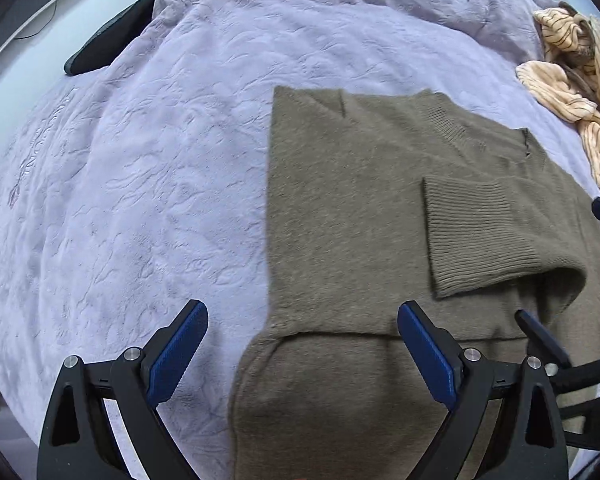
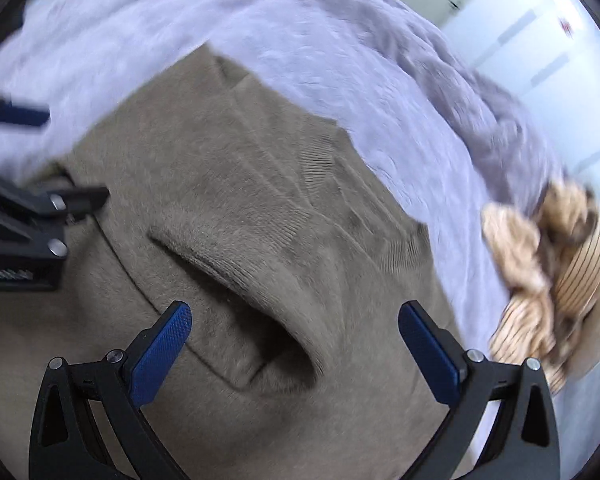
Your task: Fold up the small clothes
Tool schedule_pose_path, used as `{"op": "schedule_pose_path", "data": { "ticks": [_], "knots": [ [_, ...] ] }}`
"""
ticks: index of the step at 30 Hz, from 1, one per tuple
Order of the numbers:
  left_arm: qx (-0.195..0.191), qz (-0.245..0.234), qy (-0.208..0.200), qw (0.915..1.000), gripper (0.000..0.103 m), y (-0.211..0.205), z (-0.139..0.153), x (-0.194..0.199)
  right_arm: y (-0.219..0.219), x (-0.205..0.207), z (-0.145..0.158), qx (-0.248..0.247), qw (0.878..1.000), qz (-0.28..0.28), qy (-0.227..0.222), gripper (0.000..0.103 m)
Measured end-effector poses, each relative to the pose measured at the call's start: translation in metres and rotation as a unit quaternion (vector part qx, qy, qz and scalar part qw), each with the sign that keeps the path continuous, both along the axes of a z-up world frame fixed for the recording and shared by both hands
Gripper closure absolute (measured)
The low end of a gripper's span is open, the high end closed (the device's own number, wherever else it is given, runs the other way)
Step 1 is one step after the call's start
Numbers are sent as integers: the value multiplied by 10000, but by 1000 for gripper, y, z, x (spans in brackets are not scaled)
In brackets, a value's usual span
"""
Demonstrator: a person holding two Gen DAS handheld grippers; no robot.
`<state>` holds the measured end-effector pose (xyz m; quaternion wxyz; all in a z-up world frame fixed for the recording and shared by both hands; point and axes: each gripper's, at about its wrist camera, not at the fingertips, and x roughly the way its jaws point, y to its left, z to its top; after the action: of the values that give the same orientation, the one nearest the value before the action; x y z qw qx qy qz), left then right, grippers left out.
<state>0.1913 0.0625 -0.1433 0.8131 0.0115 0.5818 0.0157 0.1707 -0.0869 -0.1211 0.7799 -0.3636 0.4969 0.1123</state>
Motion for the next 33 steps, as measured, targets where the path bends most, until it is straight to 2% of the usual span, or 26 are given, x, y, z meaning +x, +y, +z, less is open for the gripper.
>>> {"op": "schedule_pose_path", "data": {
  "ticks": [1,2,4,5,7,9,10,12,13,15,16,17,18,19,20,21,23,25,26,27,28,29,30,33],
  "knots": [
    [16,7,3,10000,7,1,-1,1,5,1,-11,-277,9995,173,-7,1],
    [20,21,7,10000,7,2,-3,3,12,6,-17,-453,9987,252,-21,10],
    [43,63,58,10000,7,4,-8,8,9,12,-23,-584,9980,243,49,55],
    [73,96,94,9999,7,6,-11,10,-2,24,-19,-223,9993,-17,294,97],
    [94,176,176,9996,7,7,-18,13,-28,36,3,649,9945,-704,423,97],
    [40,221,198,9996,7,10,-20,12,-79,50,30,1695,9715,-1633,275,97],
    [39,221,205,9995,7,10,-21,11,-106,51,39,2145,9553,-2025,176,97],
    [59,173,202,9996,7,9,-23,11,-153,45,43,2732,9239,-2678,101,96],
    [44,149,197,9997,7,8,-24,10,-182,39,37,3092,9001,-3066,141,96],
    [91,135,224,9996,7,6,-26,9,-223,27,13,3652,8528,-3703,466,80],
    [102,139,240,9996,7,5,-25,9,-238,20,1,3787,8337,-3966,654,72],
    [93,167,230,9996,7,5,-22,10,-257,13,-15,3925,8091,-4287,869,63],
    [64,190,188,9996,7,6,-18,10,-269,7,-22,4146,7907,-4404,948,62],
    [9,201,107,9997,7,5,-12,12,-275,-3,-22,4366,7774,-4429,945,62],
    [-7,193,35,9998,7,3,-6,13,-285,-7,-22,4580,7634,-4459,931,57],
    [0,165,-58,9998,7,1,-1,17,-292,-9,-21,4712,7544,-4477,922,47],
    [44,17,-182,9998,7,-7,5,30,-303,-8,-21,4941,7379,-4511,887,39],
    [157,-111,-194,9996,7,-18,3,44,-311,-9,-23,5158,7113,-4694,872,39],
    [200,-176,-190,9995,7,-25,1,52,-319,-7,-28,5309,6885,-4857,905,42],
    [227,-216,-233,9992,7,-28,-1,59,-322,-6,-29,5374,6764,-4954,912,73],
    [297,-258,-306,9988,7,-34,-4,65,-322,-5,-29,5391,6718,-4997,913,95],
    [392,-280,-361,9982,7,-39,-6,68,-323,0,-26,5369,6751,-4976,919,95],
    [533,-271,-434,9973,7,-43,-9,73,-321,3,-18,5387,6843,-4840,847,95],
    [754,-29,-522,9958,7,-32,-15,88,-306,9,21,5443,7326,-4061,458,95]
  ]
}}
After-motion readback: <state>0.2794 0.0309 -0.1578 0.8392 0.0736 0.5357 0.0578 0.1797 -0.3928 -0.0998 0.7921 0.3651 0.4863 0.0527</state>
